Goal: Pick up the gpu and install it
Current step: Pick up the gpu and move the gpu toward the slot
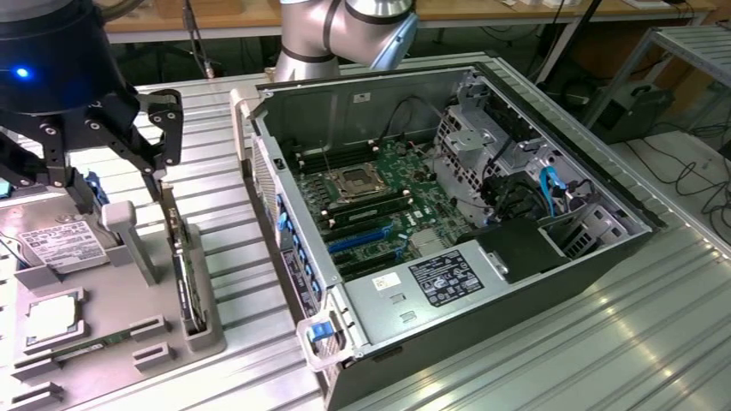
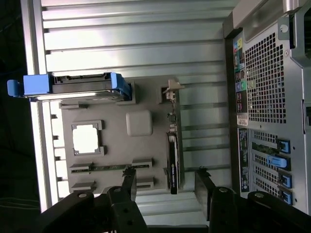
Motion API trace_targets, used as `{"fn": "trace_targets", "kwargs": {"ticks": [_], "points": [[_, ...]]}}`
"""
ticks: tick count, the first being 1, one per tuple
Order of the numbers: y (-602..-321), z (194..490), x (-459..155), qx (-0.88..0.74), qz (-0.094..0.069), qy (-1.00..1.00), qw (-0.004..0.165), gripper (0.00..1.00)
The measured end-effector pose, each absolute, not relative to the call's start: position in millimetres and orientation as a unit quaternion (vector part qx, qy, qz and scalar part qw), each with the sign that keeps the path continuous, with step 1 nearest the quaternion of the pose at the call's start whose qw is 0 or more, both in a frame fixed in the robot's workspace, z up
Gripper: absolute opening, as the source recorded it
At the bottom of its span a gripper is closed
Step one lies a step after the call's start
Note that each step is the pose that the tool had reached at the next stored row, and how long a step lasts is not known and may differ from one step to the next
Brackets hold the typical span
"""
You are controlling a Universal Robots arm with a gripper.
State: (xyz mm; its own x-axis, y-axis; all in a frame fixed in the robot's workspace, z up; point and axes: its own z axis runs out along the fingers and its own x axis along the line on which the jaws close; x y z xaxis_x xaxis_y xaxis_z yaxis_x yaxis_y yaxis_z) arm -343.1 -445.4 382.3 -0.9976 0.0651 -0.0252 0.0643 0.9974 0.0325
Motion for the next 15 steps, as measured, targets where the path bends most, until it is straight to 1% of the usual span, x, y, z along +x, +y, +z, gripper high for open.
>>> {"fn": "trace_targets", "kwargs": {"ticks": [6, 15], "points": [[-441.5, 376.0, -339.8, 0.032, 0.011, 0.999, 0.013, 0.60], [-441.3, 360.3, -338.4, 0.021, 0.011, 1.000, 0.013, 0.60]]}}
